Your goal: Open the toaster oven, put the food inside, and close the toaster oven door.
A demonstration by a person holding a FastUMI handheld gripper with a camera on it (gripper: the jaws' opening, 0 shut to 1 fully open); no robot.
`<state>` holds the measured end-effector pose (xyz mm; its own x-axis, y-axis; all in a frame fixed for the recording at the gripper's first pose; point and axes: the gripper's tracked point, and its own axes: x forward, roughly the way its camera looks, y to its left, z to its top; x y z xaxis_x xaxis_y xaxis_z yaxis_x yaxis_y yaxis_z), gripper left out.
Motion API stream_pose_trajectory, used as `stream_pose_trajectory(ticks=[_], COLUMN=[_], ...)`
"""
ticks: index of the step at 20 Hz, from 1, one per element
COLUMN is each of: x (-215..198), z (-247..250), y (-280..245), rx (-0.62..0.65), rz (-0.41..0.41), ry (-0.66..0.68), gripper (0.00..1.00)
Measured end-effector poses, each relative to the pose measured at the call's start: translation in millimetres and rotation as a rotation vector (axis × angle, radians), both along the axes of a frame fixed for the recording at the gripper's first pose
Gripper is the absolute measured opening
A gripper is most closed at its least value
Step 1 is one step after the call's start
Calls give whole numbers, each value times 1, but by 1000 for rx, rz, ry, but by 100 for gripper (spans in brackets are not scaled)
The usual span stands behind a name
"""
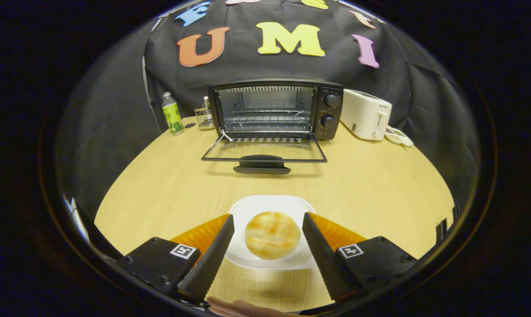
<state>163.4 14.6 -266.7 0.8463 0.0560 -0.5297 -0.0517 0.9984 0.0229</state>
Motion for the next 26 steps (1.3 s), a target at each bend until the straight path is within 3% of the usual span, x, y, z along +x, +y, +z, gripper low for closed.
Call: stream_pose_trajectory(ticks=[14,18,26], x=[2,2,-3], z=[-50,-47,-23], y=[-3,-4,1], rx=[90,125,283], rz=[-55,-67,-49], ry=[22,-1,-33], gripper=[100,90,84])
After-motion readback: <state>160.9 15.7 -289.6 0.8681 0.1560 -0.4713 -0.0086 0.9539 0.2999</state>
